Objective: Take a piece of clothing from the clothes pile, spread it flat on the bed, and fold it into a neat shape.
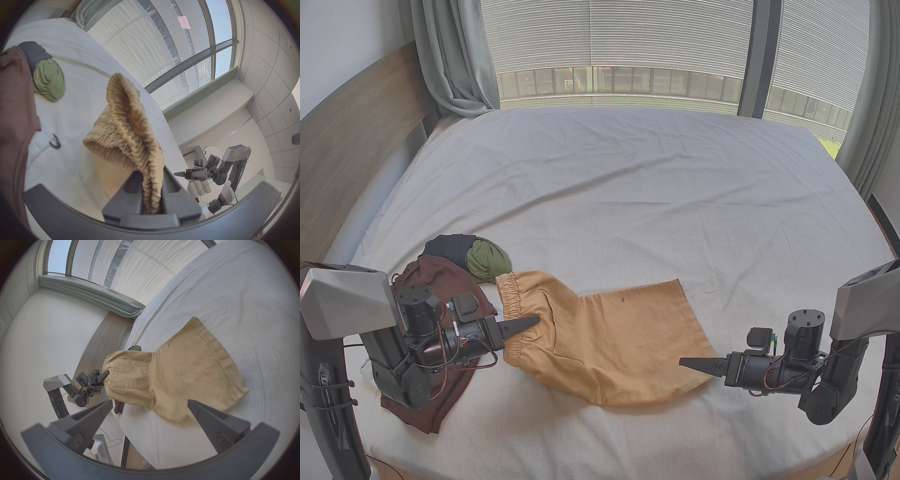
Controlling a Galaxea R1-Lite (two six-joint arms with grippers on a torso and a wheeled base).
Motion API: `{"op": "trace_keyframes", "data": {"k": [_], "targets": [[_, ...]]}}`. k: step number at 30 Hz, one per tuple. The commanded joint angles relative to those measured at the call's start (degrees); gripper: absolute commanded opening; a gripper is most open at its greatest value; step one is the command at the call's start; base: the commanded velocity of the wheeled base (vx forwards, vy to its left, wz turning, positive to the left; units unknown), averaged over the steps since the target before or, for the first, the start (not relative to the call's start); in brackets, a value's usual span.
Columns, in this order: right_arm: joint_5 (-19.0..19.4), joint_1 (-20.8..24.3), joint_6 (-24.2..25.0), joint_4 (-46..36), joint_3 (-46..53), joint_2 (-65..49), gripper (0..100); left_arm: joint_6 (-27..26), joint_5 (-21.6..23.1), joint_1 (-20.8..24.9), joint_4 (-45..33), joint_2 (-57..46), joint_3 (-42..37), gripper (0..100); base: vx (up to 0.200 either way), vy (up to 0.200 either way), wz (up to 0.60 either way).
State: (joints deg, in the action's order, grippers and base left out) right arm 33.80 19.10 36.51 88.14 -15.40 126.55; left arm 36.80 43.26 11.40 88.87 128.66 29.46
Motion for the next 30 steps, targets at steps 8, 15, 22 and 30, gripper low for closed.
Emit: {"op": "trace_keyframes", "data": {"k": [8,15,22,30], "targets": [[-1.4,-0.6,0.3,0.0,-2.0,-2.3,100,2.0,-2.6,5.7,-0.1,0.9,4.5,0,0.0,0.0,0.0],[-1.8,-1.3,1.5,0.1,-3.4,-2.3,100,4.4,-2.7,7.1,-0.1,2.6,8.1,0,0.0,0.0,0.0],[-5.2,-2.0,3.3,0.0,-5.5,-2.4,100,4.9,-2.8,9.1,-0.3,4.1,10.3,0,0.0,0.0,0.0],[-5.4,-2.3,3.7,0.0,-6.7,-2.3,100,5.4,-2.9,12.3,-0.6,6.6,15.0,0,0.0,0.0,0.0]]}}
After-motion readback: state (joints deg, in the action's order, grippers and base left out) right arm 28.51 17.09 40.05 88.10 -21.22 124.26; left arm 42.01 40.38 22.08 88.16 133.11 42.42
